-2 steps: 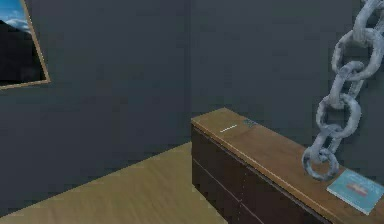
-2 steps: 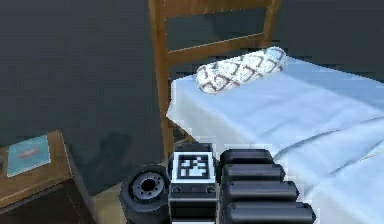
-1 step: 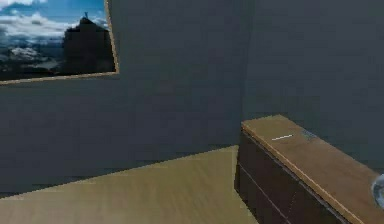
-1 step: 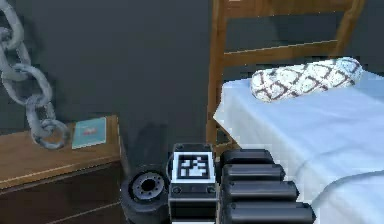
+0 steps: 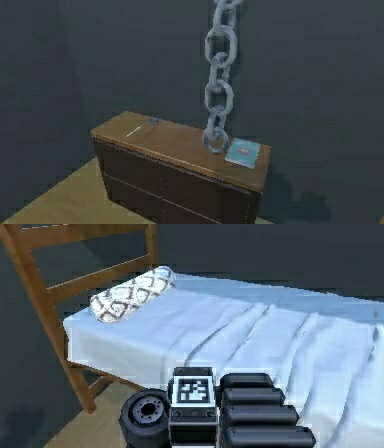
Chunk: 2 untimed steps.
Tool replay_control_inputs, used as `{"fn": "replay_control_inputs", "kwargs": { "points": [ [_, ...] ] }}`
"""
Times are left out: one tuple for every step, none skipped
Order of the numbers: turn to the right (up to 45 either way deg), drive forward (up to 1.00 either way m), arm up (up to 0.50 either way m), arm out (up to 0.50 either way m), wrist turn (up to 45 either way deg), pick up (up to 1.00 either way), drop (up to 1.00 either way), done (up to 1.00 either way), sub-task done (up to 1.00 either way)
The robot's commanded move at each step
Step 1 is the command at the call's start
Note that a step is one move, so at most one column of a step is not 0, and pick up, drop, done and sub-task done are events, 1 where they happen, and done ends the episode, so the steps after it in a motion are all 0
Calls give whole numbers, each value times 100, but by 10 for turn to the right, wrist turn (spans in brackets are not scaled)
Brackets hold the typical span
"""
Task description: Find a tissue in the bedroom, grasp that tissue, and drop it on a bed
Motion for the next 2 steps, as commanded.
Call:
{"fn": "replay_control_inputs", "kwargs": {
  "points": [
    [450, 0, 0, 0, 0, 0, 0, 0, 0],
    [450, 0, 0, 0, 0, 0, 0, 0, 0]
  ]
}}
